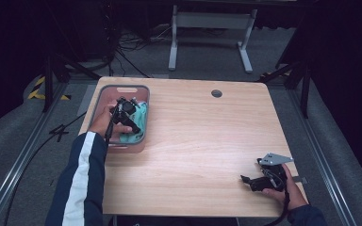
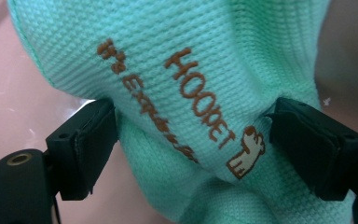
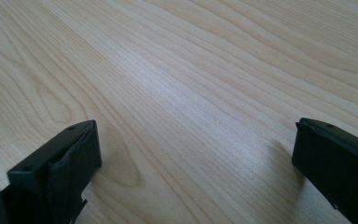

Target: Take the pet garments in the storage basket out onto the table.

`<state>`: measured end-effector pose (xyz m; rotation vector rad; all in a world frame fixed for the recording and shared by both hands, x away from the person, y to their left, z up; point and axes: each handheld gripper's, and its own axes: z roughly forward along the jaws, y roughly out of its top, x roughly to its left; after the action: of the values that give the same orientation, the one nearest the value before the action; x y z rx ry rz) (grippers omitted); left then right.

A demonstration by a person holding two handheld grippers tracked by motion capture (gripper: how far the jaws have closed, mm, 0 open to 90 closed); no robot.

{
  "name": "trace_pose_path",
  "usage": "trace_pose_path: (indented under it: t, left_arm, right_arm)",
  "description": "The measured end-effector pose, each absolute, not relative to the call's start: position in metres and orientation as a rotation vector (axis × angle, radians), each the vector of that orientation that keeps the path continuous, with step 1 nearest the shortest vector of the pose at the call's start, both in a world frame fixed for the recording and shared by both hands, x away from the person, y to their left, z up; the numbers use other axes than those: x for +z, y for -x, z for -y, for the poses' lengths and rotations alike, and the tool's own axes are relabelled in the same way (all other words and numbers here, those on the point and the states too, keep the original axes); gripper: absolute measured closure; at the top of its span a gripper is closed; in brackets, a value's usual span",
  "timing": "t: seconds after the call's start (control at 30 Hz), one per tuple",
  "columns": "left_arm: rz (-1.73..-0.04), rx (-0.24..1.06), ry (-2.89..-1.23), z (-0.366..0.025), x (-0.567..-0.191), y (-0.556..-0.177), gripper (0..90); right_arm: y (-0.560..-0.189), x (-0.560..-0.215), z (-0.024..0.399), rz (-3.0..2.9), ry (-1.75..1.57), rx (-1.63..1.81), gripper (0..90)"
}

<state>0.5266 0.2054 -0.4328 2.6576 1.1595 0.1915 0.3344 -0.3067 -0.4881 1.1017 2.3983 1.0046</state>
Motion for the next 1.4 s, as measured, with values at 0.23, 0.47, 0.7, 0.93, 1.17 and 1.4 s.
trace_pose_path:
  t: [0.23,0.47,0.7,0.93,1.17,1.4]
  left_arm:
    - [-1.232,0.082,-2.604,-0.212,-0.437,-0.532,23.0]
    - [-1.198,-0.019,-2.59,-0.213,-0.434,-0.531,52.7]
    - [-1.203,0.03,-2.589,-0.212,-0.43,-0.529,69.9]
    - [-1.224,0.185,-2.573,-0.216,-0.416,-0.521,71.8]
    - [-1.221,0.259,-2.484,-0.231,-0.399,-0.51,72.0]
    - [-1.217,0.35,-2.407,-0.247,-0.386,-0.493,72.4]
  right_arm:
    - [-0.334,-0.488,0.307,-2.398,-1.101,1.004,1.3]
    - [-0.335,-0.488,0.307,-2.399,-1.101,1.007,1.3]
    - [-0.335,-0.488,0.307,-2.399,-1.101,1.007,1.3]
    - [-0.335,-0.488,0.307,-2.399,-1.101,1.007,1.3]
    - [-0.335,-0.488,0.307,-2.399,-1.101,1.007,1.3]
    - [-0.335,-0.488,0.307,-2.399,-1.101,1.007,1.3]
